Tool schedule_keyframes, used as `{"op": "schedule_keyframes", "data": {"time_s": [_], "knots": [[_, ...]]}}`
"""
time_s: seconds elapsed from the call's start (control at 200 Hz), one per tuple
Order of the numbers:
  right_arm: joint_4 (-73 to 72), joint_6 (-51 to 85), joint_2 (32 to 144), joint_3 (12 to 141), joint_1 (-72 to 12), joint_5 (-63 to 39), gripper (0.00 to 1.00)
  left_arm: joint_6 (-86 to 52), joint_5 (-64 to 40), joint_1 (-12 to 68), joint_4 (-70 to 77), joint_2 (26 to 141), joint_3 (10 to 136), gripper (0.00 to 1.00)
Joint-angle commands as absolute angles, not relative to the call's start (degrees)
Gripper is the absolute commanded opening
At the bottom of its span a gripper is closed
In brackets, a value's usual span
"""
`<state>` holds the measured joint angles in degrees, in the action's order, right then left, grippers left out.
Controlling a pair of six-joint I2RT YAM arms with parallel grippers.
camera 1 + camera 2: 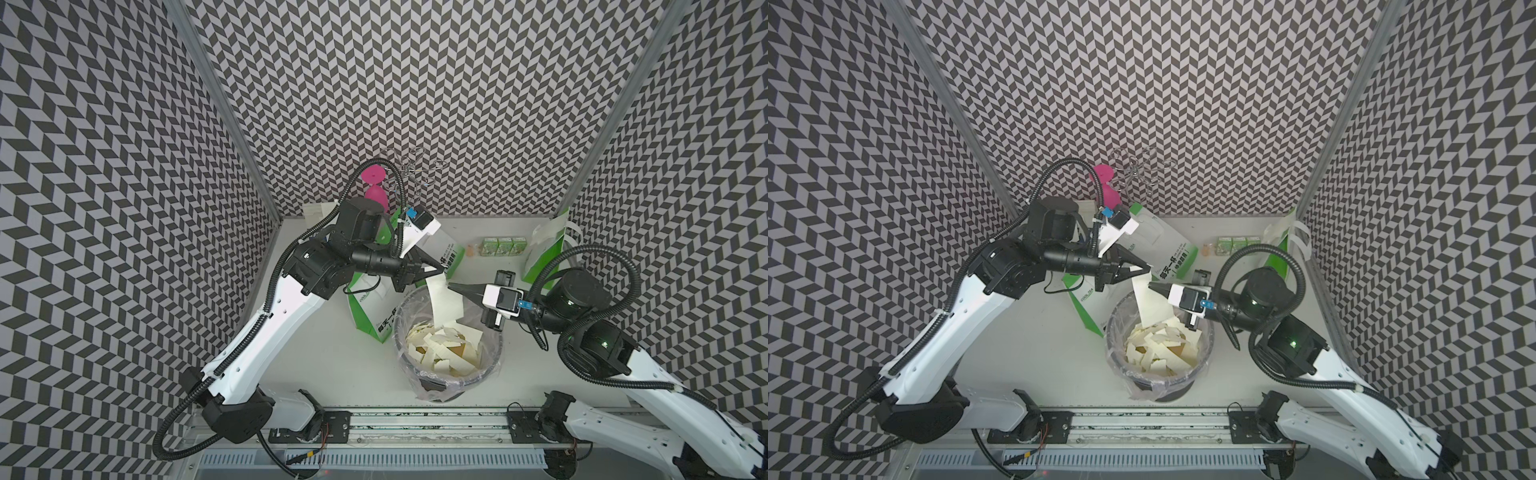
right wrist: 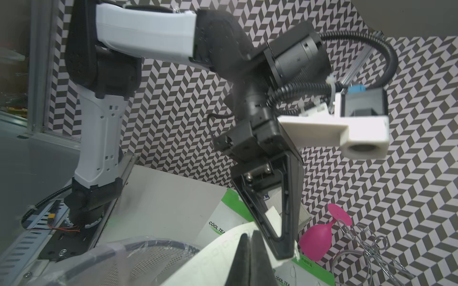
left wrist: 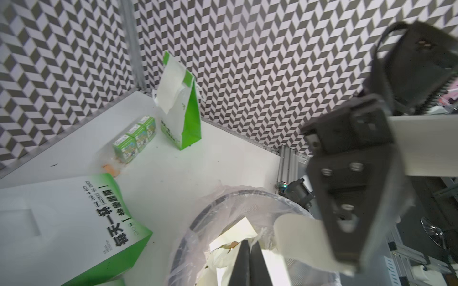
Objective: Shred takeout receipts and throw away
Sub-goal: Shred the takeout receipt.
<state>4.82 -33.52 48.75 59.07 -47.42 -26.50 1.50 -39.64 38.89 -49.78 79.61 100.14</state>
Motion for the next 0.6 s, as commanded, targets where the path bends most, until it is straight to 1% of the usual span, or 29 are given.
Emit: {"op": "schedule_keyframes", "data": {"time_s": [0.0,0.175,0.335,0.456,0.596], "knots": [[4.4,-36.1,47.6,59.4,-48.3,-26.0,0.0,1.8,-35.3,37.9,-51.0,80.2,100.0,0.0],[9.6,-34.7,46.5,59.1,-48.4,-26.6,0.0,2.6,-30.1,36.5,-51.4,80.3,101.4,0.0],[20.0,-31.4,44.6,59.4,-48.4,-28.8,0.0,3.5,-23.7,33.7,-52.2,80.3,105.3,0.0],[29.8,-29.1,43.7,59.6,-48.4,-29.7,0.0,4.2,-23.6,32.2,-52.5,80.2,107.8,0.0],[39.8,-29.0,45.8,59.1,-48.4,-29.9,0.0,4.6,-23.7,31.9,-52.7,80.2,109.5,0.0]]}}
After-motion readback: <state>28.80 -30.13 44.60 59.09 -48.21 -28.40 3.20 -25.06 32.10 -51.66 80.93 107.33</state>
